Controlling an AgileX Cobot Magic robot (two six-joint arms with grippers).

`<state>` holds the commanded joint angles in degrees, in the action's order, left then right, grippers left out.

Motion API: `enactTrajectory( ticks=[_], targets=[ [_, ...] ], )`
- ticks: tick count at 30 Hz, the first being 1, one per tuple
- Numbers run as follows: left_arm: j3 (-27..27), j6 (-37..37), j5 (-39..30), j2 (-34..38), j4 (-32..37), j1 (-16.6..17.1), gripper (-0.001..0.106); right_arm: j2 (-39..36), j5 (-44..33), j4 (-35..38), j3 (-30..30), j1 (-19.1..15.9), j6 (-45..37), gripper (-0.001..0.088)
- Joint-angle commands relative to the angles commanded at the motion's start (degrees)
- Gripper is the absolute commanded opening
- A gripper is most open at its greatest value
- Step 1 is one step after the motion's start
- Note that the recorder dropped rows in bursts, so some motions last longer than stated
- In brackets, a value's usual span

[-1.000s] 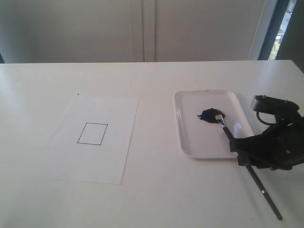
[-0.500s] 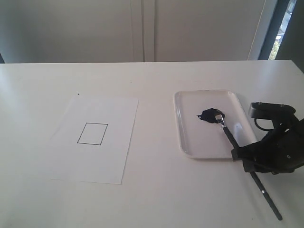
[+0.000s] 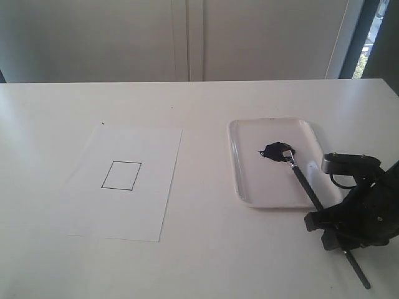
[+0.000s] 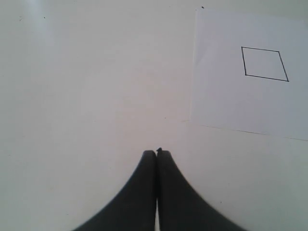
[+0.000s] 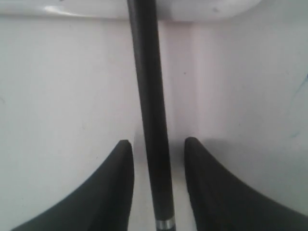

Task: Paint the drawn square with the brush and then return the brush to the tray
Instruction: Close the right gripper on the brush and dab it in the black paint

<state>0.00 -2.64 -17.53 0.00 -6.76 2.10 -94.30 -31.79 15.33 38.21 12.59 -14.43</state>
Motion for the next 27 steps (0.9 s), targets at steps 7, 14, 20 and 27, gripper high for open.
enactTrajectory(
  ticks=[7, 14, 20, 27],
  targets=[
    [0.0, 0.0, 0.0, 0.0, 0.0, 0.0, 0.000, 0.0, 1.3, -1.0, 0.0, 0.0, 1.2, 0.0000],
    [0.0, 0.0, 0.0, 0.0, 0.0, 0.0, 0.000, 0.4, 2.5, -1.0, 0.0, 0.0, 0.8, 0.0000],
    [0.0, 0.0, 0.0, 0.0, 0.0, 0.0, 0.000, 1.6, 3.1, -0.9, 0.0, 0.0, -0.9, 0.0000],
    [0.0, 0.0, 0.0, 0.0, 0.0, 0.0, 0.000, 4.9, 2.9, 0.7, 0.0, 0.0, -3.5, 0.0000]
  ],
)
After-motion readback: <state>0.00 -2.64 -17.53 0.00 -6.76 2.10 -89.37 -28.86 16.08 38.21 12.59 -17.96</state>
